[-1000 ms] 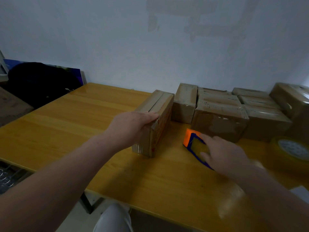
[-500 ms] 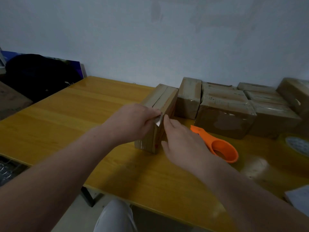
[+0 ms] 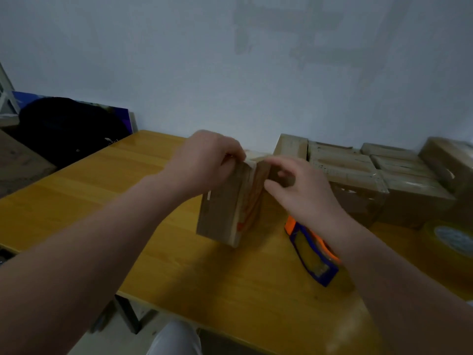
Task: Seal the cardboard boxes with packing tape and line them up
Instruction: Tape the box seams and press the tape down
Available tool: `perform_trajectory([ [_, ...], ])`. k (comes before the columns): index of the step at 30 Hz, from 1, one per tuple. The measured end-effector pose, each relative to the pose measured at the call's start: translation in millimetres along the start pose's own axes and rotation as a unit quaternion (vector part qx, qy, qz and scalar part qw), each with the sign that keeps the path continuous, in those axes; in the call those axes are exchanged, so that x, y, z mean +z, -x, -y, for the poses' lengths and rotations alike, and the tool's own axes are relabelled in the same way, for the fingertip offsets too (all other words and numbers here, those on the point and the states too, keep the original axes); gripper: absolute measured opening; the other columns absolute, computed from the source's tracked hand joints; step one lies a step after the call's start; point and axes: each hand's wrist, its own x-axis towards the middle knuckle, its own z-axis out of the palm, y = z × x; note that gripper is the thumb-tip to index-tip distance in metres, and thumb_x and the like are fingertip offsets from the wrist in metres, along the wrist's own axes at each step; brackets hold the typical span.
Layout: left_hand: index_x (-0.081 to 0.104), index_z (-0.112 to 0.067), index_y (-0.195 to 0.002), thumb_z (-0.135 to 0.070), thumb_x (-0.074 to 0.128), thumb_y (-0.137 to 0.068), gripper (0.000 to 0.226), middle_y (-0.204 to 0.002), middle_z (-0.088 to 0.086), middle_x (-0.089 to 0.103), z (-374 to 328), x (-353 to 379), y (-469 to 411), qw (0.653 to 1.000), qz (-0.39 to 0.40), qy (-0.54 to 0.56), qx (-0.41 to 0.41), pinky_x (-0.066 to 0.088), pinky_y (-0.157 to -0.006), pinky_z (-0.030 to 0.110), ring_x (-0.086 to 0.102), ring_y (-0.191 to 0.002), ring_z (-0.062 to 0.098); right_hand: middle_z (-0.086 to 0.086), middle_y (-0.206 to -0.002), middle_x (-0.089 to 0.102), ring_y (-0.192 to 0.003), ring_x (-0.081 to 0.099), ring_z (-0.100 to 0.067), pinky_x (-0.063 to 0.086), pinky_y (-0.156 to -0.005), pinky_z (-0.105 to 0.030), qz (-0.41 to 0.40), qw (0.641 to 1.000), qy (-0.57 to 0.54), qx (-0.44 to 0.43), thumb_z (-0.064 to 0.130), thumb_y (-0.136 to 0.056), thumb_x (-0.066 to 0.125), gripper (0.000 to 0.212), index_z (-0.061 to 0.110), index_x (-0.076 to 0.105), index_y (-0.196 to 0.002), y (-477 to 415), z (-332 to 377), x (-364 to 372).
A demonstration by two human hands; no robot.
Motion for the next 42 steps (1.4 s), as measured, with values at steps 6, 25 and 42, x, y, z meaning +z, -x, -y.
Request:
perform_trajectory([
  [6, 0.074, -0.02, -0.092, -0.01, 0.063, -0.081, 0.019, -0.081, -0.013, 0.067, -24, -46, -31, 0.995, 0.06, 0.07, -0.026, 0.047, -0.071, 0.01, 0.062, -0.077, 0.001, 0.024, -0.109, 0.061, -0.098, 0.055, 0.013, 0.04, -0.075, -0.008, 0.075, 0.98, -0.181, 0.022, 0.031, -0.088, 0.065, 0.036, 0.037, 0.061, -0.124, -14, 19, -29],
  [25, 0.034, -0.019, -0.145, -0.045, 0.075, -0.076, 0.085, -0.142, 0.001, 0.045, -26, -18, -13, 0.975, 0.079, 0.067, -0.195, 0.039, -0.098, 0.032, 0.045, -0.127, 0.021, -0.007, -0.089, 0.069, -0.09, 0.065, -0.021, 0.057, -0.082, -0.045, -0.004, 0.951, -0.234, 0.202, 0.03, -0.077, 0.076, 0.019, 0.013, 0.07, -0.08, -6, 9, -8],
  [42, 0.059, -0.023, -0.126, -0.055, 0.06, -0.084, 0.053, -0.123, -0.001, 0.06, -27, -13, 2, 0.958, 0.179, 0.098, -0.201, 0.038, -0.079, 0.026, 0.051, -0.099, 0.011, 0.001, -0.058, 0.058, -0.054, 0.053, -0.01, 0.039, -0.051, -0.027, -0.152, 0.986, -0.002, 0.067, 0.046, -0.098, 0.042, 0.05, 0.015, 0.059, -0.063, -17, 4, -1],
])
